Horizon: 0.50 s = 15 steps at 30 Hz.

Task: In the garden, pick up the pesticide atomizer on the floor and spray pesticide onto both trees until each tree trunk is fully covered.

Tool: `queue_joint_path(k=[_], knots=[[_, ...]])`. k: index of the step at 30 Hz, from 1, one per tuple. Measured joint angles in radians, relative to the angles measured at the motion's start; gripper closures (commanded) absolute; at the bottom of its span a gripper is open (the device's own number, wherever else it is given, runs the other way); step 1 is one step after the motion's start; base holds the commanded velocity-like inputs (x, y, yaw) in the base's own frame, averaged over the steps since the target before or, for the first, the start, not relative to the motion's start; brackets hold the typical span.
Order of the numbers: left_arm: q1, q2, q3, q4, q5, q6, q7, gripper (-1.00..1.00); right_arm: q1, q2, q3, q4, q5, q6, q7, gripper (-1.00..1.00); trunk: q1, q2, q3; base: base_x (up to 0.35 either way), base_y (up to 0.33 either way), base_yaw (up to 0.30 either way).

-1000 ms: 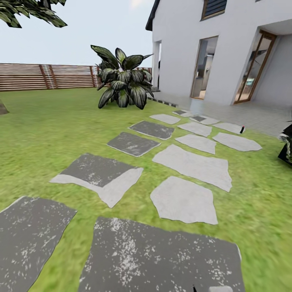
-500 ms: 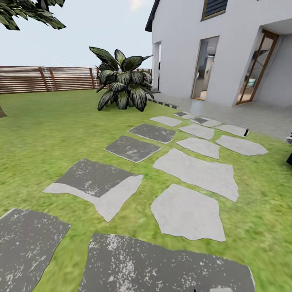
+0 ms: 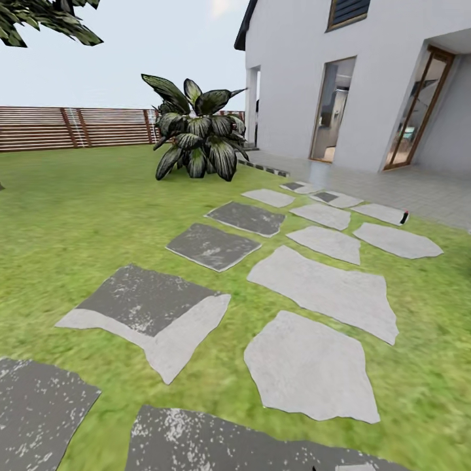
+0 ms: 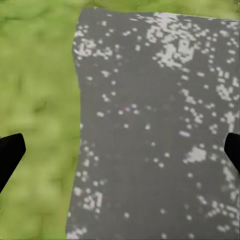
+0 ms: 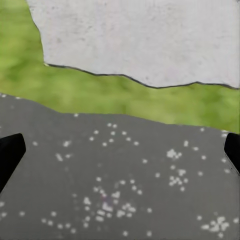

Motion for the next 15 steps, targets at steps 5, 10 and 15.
queue_joint_path(k=[5,10,15], knots=[[0.000,0.000,0.000,0.000,0.000,0.000,0.000,-1.00,0.000,0.000,0.000,0.000,0.000,0.000,0.000,-1.00,0.000,0.000,0.000,0.334,0.000,0.000],[0.000,0.000,0.000,0.000,0.000,0.000,0.000,-1.00,0.000,0.000,0.000,0.000,0.000,0.000,0.000,-1.00,0.000,0.000,0.000,0.334,0.000,0.000],[0.000,0.000,0.000,0.000,0.000,0.000,0.000,-1.00,0.000,0.000,0.000,0.000,0.000,0.000,0.000,-1.00,0.000,0.000,0.000,0.334,0.000,0.000]])
